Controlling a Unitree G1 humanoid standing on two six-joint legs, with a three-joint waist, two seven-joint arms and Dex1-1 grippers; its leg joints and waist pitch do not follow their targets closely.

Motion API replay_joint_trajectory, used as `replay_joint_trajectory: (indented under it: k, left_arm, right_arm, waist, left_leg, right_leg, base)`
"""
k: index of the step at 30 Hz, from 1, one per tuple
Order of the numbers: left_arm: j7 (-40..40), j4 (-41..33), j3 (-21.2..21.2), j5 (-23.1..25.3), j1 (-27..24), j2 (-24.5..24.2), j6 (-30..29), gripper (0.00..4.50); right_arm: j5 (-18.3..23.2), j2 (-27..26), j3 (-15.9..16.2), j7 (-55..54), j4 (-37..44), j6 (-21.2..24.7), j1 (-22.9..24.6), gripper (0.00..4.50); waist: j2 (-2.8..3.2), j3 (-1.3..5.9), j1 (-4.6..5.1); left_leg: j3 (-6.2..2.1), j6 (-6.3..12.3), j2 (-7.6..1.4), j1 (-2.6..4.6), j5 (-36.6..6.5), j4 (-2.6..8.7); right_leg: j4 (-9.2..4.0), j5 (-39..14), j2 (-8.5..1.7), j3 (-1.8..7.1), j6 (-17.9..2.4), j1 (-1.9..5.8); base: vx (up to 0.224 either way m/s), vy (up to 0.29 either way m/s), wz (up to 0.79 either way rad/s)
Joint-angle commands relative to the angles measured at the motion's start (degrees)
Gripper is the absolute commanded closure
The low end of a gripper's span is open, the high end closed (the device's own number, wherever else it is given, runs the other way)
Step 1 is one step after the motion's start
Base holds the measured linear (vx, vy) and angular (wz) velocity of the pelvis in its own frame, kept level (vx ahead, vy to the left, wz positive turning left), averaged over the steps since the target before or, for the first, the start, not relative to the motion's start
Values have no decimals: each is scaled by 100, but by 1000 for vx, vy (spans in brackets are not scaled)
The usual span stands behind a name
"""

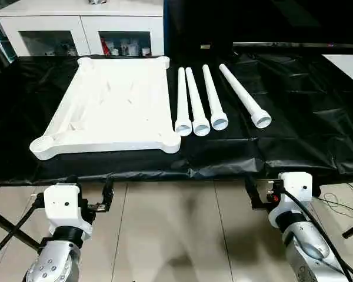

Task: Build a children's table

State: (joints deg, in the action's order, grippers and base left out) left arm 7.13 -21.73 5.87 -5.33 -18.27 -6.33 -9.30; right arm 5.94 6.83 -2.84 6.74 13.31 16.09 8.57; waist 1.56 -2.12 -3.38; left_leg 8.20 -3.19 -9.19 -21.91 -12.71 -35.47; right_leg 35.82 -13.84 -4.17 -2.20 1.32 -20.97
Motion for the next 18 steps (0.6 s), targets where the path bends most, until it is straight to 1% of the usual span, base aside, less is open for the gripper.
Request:
replay_joint_trajectory:
  k: [1, 4, 5, 6, 7, 8, 9, 10, 11, 12, 13, 14, 15, 16, 17, 18]
  left_arm:
    - [12, -113, -4, -46, -39, -27, -41, 2]
    - [12, -113, -4, -46, -39, -27, -41, 2]
    - [-676, 331, 78, 149, 1922, -59, -2455, 2]
    - [-663, 360, 53, 197, 1878, -75, -2405, 2]
    - [-648, 394, 15, 270, 1816, -99, -2345, 2]
    - [-644, 430, -20, 343, 1779, -117, -2312, 2]
    - [-640, 439, -31, 363, 1770, -123, -2305, 2]
    - [-640, 434, -35, 370, 1766, -125, -2302, 2]
    - [-651, 430, -35, 388, 1762, -126, -2296, 2]
    - [-663, 427, -30, 399, 1760, -125, -2286, 2]
    - [-667, 426, -24, 405, 1759, -129, -2279, 2]
    - [-669, 427, -20, 406, 1759, -132, -2276, 2]
    - [-714, 381, 6, 423, 1831, -144, -2388, 2]
    - [-801, 330, 45, 464, 1895, -139, -2459, 2]
    - [-880, 272, 88, 504, 1960, -142, -2519, 2]
    - [-927, 215, 175, 457, 2011, -106, -2458, 2]
  right_arm:
    - [-2, -2, -19, 19, 28, 42, -19, 26]
    - [-2, -2, -19, 19, 28, 42, -19, 26]
    - [322, -306, -67, -394, -178, 1665, -1685, 26]
    - [332, -274, -90, -372, -197, 1653, -1681, 26]
    - [344, -235, -120, -348, -212, 1638, -1669, 26]
    - [349, -212, -141, -337, -234, 1624, -1668, 26]
    - [358, -207, -147, -331, -239, 1625, -1668, 26]
    - [366, -210, -153, -332, -239, 1633, -1666, 26]
    - [399, -226, -180, -346, -245, 1654, -1672, 26]
    - [414, -231, -192, -351, -248, 1665, -1676, 26]
    - [417, -232, -195, -353, -250, 1670, -1683, 26]
    - [415, -231, -194, -352, -251, 1670, -1687, 26]
    - [423, -258, -226, -344, -231, 1779, -1767, 26]
    - [420, -268, -229, -318, -205, 1847, -1843, 26]
    - [434, -255, -198, -305, -163, 1888, -1911, 26]
    - [460, -242, -164, -271, -139, 1870, -1981, 26]
  waist:
    - [5, 173, -8]
    - [3, 172, -8]
    - [-188, 171, 34]
    - [-117, 120, 109]
    - [-78, 177, 41]
    - [-42, 176, 9]
    - [-61, 159, 17]
    - [-103, 147, 17]
    - [-122, 172, 36]
    - [-114, 215, 29]
    - [-107, 259, 14]
    - [-132, 321, 1]
    - [-135, 328, -8]
    - [-156, 339, -22]
    - [-156, 330, -30]
    - [-168, 311, -37]
  left_leg:
    - [-119, -28, -330, 44, -1386, 595]
    - [-117, -36, -328, 45, -1417, 595]
    - [-86, 5, -329, 35, -1369, 584]
    - [-97, -172, -259, 113, -1664, 611]
    - [-108, -248, -182, 236, -1780, 512]
    - [-119, -207, -294, 57, -1118, 554]
    - [-110, -181, -312, 4, -907, 581]
    - [-76, -198, -302, 34, -1070, 616]
    - [-62, -229, -280, 88, -1263, 615]
    - [-68, -237, -278, 91, -1170, 601]
    - [-66, -231, -279, 101, -993, 571]
    - [-73, -124, -264, 68, -253, 507]
    - [-65, -79, -259, 66, -84, 487]
    - [-57, 29, -242, 60, 150, 459]
    - [-51, 101, -244, 56, 171, 459]
    - [-45, 133, -246, 56, 72, 470]
  right_leg:
    - [-490, -592, -332, 252, -685, 121]
    - [-497, -647, -334, 255, -676, 119]
    - [-510, -640, -311, 256, -650, 129]
    - [-374, -1010, -222, 255, -690, 65]
    - [-454, -1673, -281, 262, -631, -7]
    - [-458, -1102, -378, 268, -623, 88]
    - [-455, -789, -359, 240, -607, 123]
    - [-487, -829, -323, 214, -528, 114]
    - [-501, -947, -319, 236, -531, 116]
    - [-487, -805, -327, 248, -544, 140]
    - [-463, -495, -328, 255, -584, 150]
    - [-352, 715, -291, 230, -724, 193]
    - [-332, 1005, -282, 221, -763, 189]
    - [-298, 1382, -271, 209, -837, 198]
    - [-294, 1422, -276, 201, -907, 188]
    - [-316, 1286, -285, 198, -932, 182]
  base:
    - [0, 0, 0]
    - [0, 0, 0]
    - [0, 0, 0]
    - [0, 0, 0]
    - [-117, -41, 2]
    - [-117, -41, 2]
    - [-78, -29, -9]
    - [0, 0, 0]
    - [0, 0, 0]
    - [80, 7, 0]
    - [52, 2, 0]
    - [52, 2, 0]
    - [0, 0, 0]
    - [0, 0, 0]
    - [0, 0, 0]
    - [0, 0, 0]
